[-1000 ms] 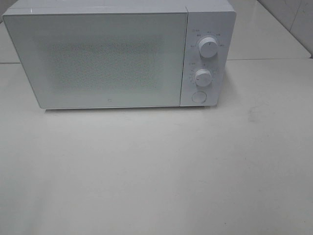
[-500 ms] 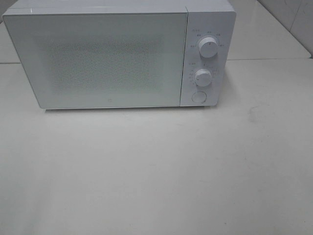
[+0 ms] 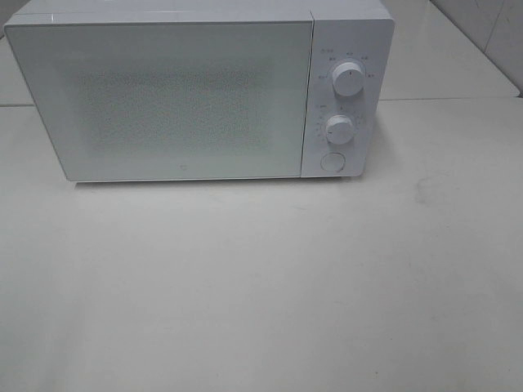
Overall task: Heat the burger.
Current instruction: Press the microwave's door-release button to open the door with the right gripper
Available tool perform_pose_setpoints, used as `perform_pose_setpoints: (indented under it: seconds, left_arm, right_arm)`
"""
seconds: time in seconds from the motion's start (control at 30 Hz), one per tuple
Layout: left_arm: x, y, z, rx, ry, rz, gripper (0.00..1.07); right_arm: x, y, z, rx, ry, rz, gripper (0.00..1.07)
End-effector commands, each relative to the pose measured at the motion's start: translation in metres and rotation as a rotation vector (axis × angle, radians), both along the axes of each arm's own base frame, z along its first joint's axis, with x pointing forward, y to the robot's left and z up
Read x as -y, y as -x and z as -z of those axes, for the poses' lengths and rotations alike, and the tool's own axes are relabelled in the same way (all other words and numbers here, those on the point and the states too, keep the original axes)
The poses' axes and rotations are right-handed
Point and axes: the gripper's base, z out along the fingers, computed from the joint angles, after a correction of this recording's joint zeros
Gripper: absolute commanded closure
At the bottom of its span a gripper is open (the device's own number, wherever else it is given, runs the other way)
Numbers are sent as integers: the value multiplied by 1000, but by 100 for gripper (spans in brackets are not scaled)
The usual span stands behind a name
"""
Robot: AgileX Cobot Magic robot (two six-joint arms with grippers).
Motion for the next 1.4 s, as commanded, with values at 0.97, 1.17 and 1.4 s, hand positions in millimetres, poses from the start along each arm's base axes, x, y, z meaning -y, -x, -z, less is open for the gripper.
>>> perform_pose_setpoints:
  seconds: [0.97,1.17,1.4]
  left_arm:
    - [0,3,0,26,4,-2,6]
    - [0,3,0,26,4,-2,6]
    - [0,3,0,26,4,-2,6]
  right_arm:
    - [-17,-90,-30,66,-26,15,35]
    - [-22,-122,-27,58,-24,27,35]
    - [-27,-155,-21,76,-20,42,35]
